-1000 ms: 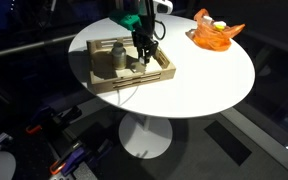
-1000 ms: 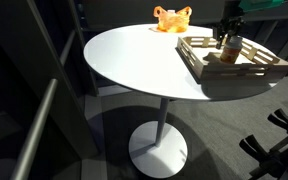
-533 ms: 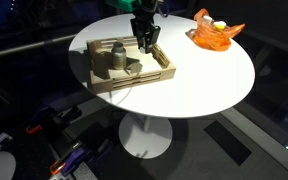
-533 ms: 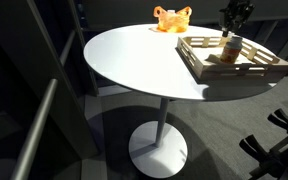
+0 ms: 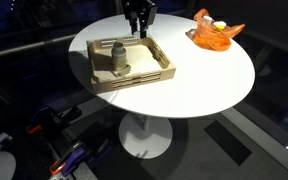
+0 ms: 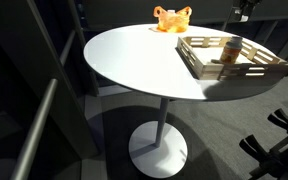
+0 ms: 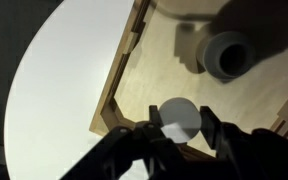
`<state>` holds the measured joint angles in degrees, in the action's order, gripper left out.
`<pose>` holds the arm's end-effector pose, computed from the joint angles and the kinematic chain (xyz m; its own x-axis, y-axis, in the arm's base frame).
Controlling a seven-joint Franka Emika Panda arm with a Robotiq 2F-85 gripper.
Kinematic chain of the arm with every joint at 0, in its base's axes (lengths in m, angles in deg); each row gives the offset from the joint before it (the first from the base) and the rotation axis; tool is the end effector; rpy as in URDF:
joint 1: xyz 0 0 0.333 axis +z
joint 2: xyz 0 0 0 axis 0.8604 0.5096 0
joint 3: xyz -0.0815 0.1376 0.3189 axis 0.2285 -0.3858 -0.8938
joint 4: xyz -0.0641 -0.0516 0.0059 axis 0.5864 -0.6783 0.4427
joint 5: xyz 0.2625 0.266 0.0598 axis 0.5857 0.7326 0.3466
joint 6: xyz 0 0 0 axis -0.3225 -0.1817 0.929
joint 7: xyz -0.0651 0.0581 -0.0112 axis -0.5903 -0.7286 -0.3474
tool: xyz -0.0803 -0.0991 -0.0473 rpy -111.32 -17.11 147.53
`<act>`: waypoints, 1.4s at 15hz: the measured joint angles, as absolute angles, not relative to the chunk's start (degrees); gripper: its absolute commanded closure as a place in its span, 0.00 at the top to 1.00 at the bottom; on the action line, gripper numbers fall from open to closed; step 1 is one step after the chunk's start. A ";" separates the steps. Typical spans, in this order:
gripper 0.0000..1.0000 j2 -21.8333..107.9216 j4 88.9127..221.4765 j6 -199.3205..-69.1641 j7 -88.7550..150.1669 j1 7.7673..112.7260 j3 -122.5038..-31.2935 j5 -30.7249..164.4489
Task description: Put the white lid on the white bottle
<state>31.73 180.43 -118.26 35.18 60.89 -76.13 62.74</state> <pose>0.5457 -0.0393 0.4088 0.9864 -0.1538 -0.0581 -0.1459 -0.9818 0.1213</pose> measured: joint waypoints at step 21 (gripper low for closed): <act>0.19 26.03 189.00 -117.98 25.99 61.14 -80.96 67.81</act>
<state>26.03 189.00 -117.98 25.99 61.14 -80.96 67.81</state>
